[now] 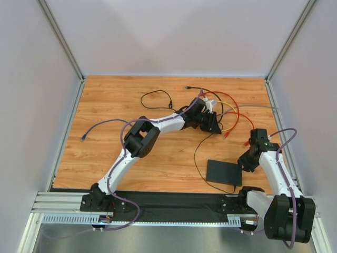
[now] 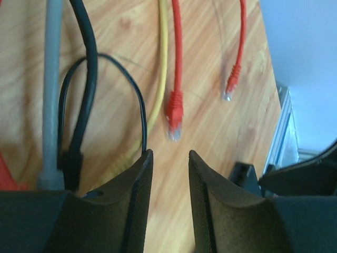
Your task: Pull the plug from the switch port
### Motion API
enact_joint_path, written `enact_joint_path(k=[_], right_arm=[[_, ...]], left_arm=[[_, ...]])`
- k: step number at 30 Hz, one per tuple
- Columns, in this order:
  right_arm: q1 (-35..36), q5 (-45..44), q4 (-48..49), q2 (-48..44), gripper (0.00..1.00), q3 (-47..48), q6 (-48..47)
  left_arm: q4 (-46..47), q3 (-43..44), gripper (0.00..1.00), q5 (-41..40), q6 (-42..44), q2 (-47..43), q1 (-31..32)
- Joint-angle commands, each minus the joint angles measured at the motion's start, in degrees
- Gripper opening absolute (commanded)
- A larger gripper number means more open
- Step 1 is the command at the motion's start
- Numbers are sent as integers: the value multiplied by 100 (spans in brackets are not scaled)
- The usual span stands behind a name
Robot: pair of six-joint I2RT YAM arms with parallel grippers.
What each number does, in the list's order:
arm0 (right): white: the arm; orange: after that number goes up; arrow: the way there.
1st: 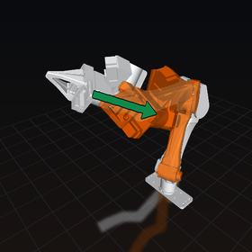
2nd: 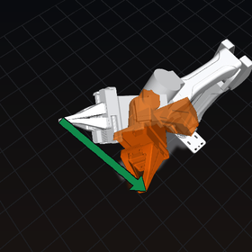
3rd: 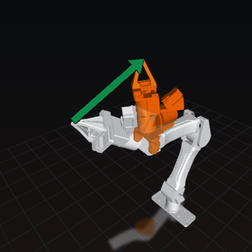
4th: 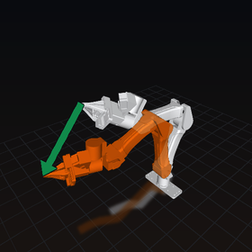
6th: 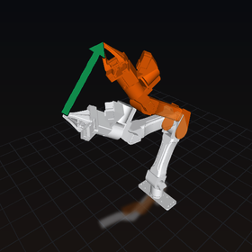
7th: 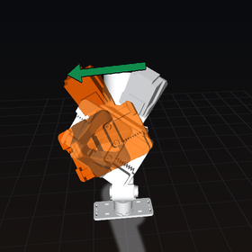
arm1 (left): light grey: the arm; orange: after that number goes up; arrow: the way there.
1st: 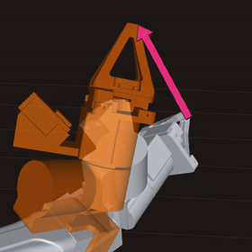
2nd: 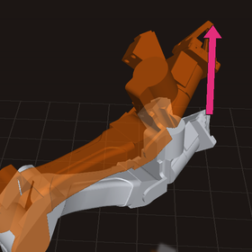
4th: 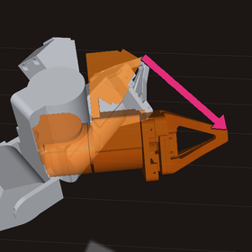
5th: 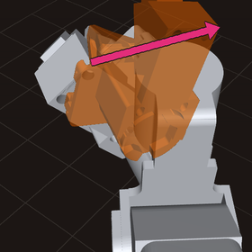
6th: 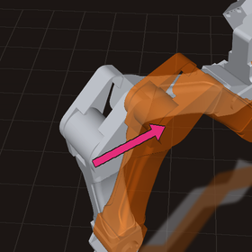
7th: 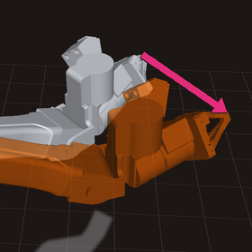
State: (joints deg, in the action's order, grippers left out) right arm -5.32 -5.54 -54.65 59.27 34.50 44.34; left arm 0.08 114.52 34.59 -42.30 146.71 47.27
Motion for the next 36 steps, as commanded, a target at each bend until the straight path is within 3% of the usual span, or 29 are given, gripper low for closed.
enact_joint_path(k=[1, 6, 11, 14, 21, 26, 31, 36], right_arm=[[22, -8, 131, -310, 27, 57, -22], [22, 298, -124, -486, 32, 223, -74], [22, 361, -571, -757, 37, 373, -75], [22, 308, -661, -1101, 39, 312, 75], [22, 1151, -520, -1242, 44, 57, 93], [22, 1292, -459, -1224, 46, 136, -206], [22, 1898, -248, -1154, 47, 118, -478], [22, 1952, -247, -1189, 48, 92, -593]], left_arm=[[-52, -447, 41, -13, 433, -994, 72], [326, -1764, 42, -189, 512, -2074, 98], [458, -2986, 30, -663, 688, -2770, 195], [326, -3241, 26, -804, 689, -2911, 274], [827, -4525, 31, -1243, 285, -3517, 879], [1380, -5324, 31, -1551, -233, -3773, 1276], [1285, -5352, 31, -1824, -384, -3756, 1566], [1337, -5370, 31, -1947, -621, -3633, 1645]])
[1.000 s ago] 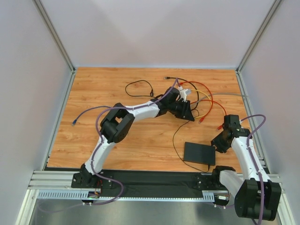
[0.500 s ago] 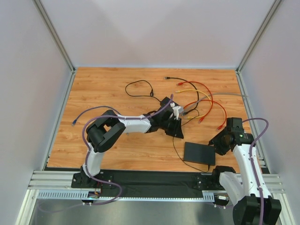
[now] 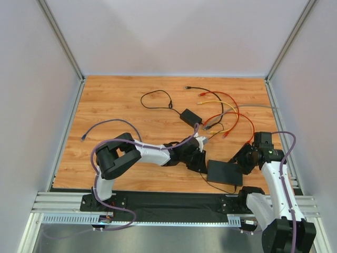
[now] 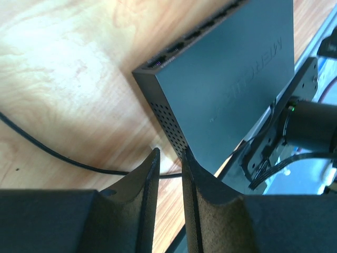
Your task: Pull the plug from the switch port
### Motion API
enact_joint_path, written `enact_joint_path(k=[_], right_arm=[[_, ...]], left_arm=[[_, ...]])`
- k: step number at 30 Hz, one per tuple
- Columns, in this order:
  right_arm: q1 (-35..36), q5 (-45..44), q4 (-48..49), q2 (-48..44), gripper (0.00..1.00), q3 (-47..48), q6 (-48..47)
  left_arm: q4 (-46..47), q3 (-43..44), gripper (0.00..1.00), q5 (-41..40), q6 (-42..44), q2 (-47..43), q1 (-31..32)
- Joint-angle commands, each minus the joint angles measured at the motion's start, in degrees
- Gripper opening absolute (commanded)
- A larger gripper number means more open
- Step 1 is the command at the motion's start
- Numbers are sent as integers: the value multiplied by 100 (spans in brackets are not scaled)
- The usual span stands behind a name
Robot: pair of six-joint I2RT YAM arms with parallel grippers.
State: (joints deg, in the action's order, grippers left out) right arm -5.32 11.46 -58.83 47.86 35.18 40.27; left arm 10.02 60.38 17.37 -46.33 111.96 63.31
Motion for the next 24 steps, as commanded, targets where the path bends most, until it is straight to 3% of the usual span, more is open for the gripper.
enact_joint_path(k=[1, 6, 16, 20, 24], right_arm=[[22, 173, 126, -57, 48, 7, -134], [22, -915, -427, -30, 48, 138, 86], [22, -1120, -446, -427, 54, 200, 394], [22, -1138, -279, -189, 53, 191, 341], [22, -1172, -121, -13, 53, 103, 403]], left_arm=[[360, 44, 31, -234, -262, -122, 41], [457, 0, 29, -268, -544, 80, 146], [-246, -334, 33, -1419, -667, -763, 752], [-53, -553, 34, -1648, -684, -992, 1051], [700, -817, 33, -1500, -825, -870, 1254]])
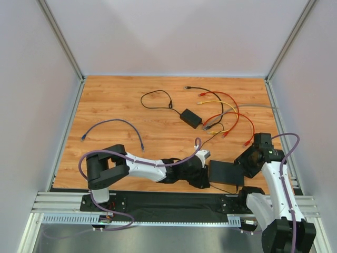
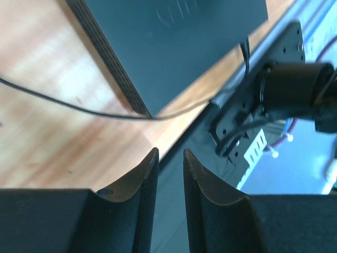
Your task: Pull the plug from the switch port
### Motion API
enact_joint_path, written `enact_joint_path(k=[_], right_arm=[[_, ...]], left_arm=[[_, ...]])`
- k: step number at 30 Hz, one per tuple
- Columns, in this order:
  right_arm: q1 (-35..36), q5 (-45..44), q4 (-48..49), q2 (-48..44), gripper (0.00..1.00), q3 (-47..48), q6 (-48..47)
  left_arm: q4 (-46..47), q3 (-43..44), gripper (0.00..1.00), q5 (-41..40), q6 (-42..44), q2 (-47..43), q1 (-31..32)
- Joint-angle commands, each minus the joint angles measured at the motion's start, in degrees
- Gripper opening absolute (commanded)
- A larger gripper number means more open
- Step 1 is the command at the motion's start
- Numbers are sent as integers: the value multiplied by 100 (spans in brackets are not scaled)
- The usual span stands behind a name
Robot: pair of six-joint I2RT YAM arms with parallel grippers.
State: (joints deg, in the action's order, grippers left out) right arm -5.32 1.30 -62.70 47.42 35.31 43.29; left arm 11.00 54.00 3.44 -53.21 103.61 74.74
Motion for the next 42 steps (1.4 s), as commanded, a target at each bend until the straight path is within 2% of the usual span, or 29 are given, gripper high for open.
enact_joint_path(k=[1, 7, 12, 15, 24, 30, 38, 42], right_arm=[[22, -365, 267, 74, 53, 81, 118], [22, -894, 214, 101, 53, 81, 505], [22, -719, 425, 258, 53, 73, 540], [22, -596, 495, 355, 53, 29, 514], [22, -377, 793, 470, 52, -165, 409], [22, -218, 917, 645, 52, -226, 400], [22, 72, 1224, 689, 53, -455, 321], [22, 204, 1479, 979, 53, -472, 215]], left_arm=[[700, -162, 32, 24, -163, 44, 137], [745, 338, 31, 174, -163, 704, 155], [246, 857, 32, 148, 100, 1064, 120], [331, 955, 32, 235, 74, 1214, 50], [482, 893, 32, 605, 3, 1319, -618], [341, 1376, 32, 1105, 266, 1627, -1092], [-282, 2369, 36, 1360, 1067, 2013, -1383], [-266, 2860, 38, 1703, 1208, 2242, -1489]])
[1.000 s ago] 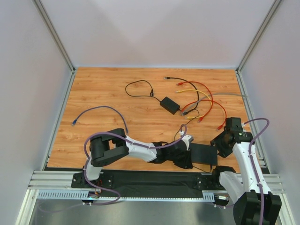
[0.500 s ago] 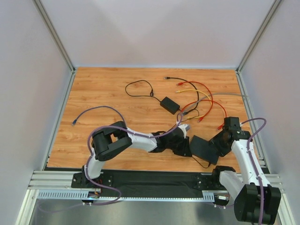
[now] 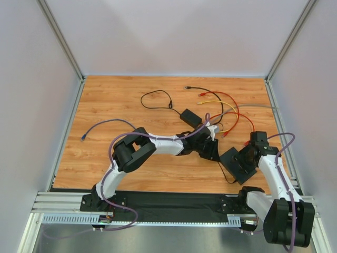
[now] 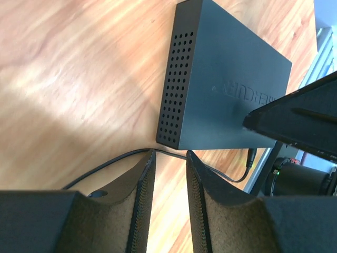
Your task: Pull the plug from the switch port
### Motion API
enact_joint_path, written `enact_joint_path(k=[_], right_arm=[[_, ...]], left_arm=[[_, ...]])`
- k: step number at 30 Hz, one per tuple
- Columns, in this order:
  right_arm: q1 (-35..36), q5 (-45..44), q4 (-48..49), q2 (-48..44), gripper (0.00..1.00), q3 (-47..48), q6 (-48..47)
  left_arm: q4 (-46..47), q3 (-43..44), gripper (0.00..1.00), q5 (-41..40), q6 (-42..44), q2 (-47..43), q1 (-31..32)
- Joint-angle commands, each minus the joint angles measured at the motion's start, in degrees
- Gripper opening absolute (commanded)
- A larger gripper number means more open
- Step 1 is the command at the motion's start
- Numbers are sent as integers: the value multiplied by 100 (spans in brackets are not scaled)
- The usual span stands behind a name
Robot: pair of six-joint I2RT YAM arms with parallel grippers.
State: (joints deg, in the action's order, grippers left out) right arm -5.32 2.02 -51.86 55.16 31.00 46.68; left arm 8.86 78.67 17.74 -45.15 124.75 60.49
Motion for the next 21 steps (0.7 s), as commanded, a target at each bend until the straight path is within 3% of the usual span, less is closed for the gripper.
enact_joint_path(k=[1, 11, 21], right_arm=[[22, 167, 413, 284, 53, -33, -141], [22, 124, 510, 663, 53, 396, -264], [-56, -923, -211, 391, 54, 1022, -97]], left_arm=[[-77, 481, 38, 361, 427, 207, -72], [-631, 1888, 38, 793, 814, 806, -134], [590, 167, 37, 1530, 1920, -573, -64]])
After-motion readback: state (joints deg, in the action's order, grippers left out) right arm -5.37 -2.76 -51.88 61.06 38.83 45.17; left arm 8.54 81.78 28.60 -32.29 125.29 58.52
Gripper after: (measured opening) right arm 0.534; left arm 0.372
